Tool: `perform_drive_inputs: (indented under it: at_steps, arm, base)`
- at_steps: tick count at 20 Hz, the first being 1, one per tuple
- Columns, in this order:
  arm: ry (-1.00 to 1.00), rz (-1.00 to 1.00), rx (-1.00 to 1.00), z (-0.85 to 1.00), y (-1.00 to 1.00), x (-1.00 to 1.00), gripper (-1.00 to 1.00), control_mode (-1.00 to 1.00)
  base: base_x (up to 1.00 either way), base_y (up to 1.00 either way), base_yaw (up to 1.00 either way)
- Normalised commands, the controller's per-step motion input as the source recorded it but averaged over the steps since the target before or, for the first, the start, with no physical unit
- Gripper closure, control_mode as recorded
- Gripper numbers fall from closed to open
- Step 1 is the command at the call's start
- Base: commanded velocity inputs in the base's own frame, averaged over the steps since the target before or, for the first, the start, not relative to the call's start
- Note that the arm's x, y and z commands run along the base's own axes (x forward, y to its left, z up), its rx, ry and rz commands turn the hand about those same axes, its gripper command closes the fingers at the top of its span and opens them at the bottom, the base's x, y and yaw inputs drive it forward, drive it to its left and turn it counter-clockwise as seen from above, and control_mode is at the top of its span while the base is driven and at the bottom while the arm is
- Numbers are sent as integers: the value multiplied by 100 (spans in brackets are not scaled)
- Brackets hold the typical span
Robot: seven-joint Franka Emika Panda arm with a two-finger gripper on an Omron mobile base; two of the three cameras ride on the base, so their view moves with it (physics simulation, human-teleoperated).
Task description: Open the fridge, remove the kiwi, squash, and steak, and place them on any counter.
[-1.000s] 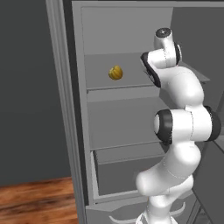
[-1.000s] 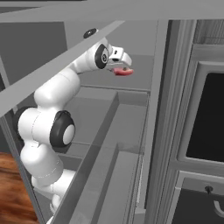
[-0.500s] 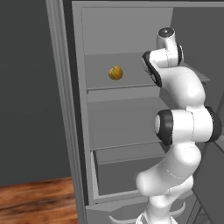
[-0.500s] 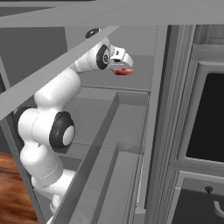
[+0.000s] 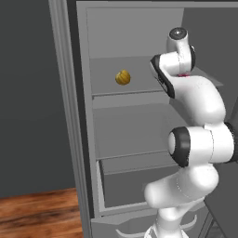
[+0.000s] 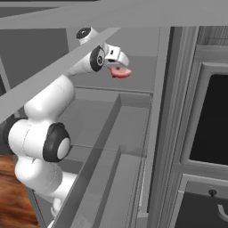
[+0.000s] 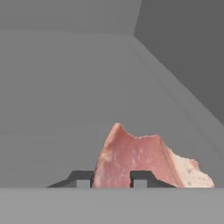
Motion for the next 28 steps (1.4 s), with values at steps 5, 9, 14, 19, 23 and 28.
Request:
perform_drive_inputs:
  at_steps: [5,9,14,19,23,28]
  arm:
    - [-12,17,0,26,77,-7,100,-100]
    - [-11,31,0,16,84,-4,100,-100]
    - [-2,34,0,31,74,-30,100,-100]
    - [0,11,-3,30,36,-83,100,-100]
    - [1,-23,-1,17,2,-92,100,-100]
    - [1,-30,0,3,0,-79,100,-100]
  base:
    - [0,0,0]
    - [0,0,0]
    - [0,0,0]
    - [0,0,0]
    - [0,0,0]
    - [0,0,0]
